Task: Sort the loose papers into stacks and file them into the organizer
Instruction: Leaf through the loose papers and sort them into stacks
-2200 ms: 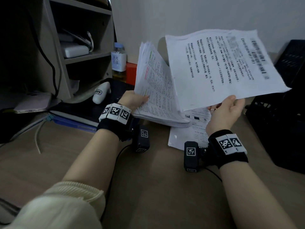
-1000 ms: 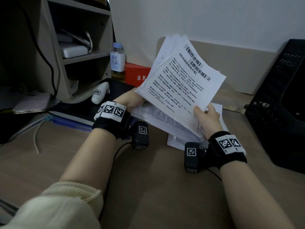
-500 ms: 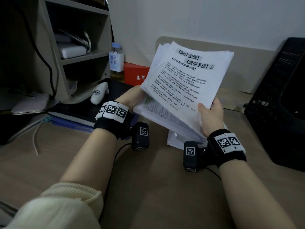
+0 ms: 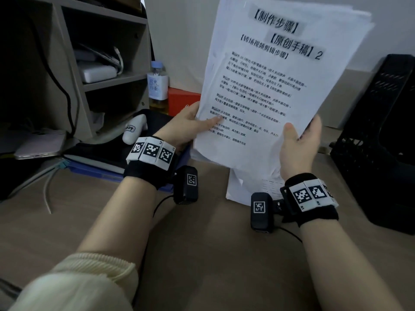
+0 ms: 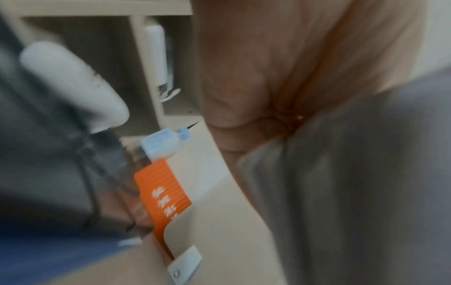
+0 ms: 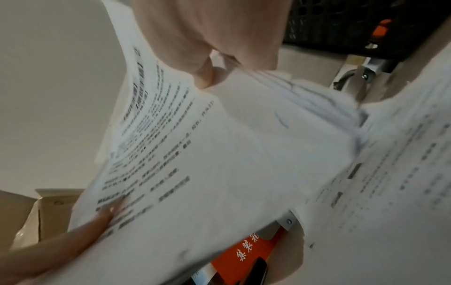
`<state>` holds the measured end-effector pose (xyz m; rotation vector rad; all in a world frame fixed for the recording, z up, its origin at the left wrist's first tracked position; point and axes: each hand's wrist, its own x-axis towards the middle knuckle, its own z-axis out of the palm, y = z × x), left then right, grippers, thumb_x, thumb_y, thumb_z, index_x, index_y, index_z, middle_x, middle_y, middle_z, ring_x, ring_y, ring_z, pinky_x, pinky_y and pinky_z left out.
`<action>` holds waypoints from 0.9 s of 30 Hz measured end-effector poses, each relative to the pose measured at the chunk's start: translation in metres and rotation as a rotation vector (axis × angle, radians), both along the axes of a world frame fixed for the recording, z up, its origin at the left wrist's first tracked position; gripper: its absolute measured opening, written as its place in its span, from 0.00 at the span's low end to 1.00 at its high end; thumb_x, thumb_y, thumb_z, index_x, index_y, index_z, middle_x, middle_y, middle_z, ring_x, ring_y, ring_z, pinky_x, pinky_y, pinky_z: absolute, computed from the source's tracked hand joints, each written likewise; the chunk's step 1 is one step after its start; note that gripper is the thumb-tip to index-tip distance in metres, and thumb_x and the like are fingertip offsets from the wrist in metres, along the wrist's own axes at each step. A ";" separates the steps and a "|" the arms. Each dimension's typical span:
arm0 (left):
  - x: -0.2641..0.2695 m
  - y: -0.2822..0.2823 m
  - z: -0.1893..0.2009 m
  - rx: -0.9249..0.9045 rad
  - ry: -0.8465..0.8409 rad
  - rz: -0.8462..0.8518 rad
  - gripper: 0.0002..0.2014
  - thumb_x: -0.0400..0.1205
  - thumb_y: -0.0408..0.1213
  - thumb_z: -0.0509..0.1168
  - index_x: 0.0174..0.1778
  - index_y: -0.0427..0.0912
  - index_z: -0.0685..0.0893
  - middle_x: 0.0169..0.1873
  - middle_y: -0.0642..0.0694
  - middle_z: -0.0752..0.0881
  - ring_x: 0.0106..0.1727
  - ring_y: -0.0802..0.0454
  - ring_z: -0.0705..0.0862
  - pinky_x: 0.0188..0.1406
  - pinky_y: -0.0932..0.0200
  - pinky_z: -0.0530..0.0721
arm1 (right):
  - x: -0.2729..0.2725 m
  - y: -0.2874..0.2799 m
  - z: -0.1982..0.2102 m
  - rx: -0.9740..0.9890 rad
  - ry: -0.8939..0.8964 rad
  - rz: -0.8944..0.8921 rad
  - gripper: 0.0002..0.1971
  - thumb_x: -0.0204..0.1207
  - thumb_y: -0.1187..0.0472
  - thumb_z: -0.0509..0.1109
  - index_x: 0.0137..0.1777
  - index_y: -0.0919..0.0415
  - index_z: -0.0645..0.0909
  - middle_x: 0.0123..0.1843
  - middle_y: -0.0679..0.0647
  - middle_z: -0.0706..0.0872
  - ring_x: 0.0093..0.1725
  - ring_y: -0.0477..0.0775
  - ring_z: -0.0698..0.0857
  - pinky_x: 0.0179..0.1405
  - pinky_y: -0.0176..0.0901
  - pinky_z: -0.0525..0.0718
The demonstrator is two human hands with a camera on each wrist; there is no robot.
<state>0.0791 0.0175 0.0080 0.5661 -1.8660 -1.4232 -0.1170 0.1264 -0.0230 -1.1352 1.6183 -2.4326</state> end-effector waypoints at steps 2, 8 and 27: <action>-0.007 0.002 -0.001 -0.060 0.036 0.062 0.17 0.84 0.33 0.66 0.69 0.41 0.77 0.58 0.49 0.88 0.54 0.56 0.89 0.54 0.58 0.88 | 0.002 0.001 0.003 -0.023 0.029 0.001 0.20 0.78 0.74 0.60 0.70 0.67 0.69 0.65 0.60 0.82 0.65 0.54 0.82 0.68 0.44 0.79; -0.019 0.003 -0.008 -0.135 0.067 0.125 0.14 0.85 0.33 0.64 0.67 0.42 0.79 0.55 0.54 0.87 0.51 0.68 0.87 0.50 0.68 0.85 | 0.008 0.000 0.006 -0.022 0.070 0.001 0.22 0.80 0.74 0.58 0.74 0.72 0.65 0.70 0.64 0.77 0.70 0.57 0.78 0.73 0.46 0.75; -0.022 -0.005 -0.013 -0.009 0.233 0.212 0.28 0.77 0.37 0.75 0.69 0.50 0.68 0.62 0.49 0.86 0.60 0.53 0.88 0.57 0.47 0.88 | 0.010 0.000 -0.002 0.078 -0.163 0.240 0.13 0.76 0.69 0.70 0.52 0.50 0.76 0.48 0.46 0.87 0.45 0.43 0.87 0.45 0.38 0.85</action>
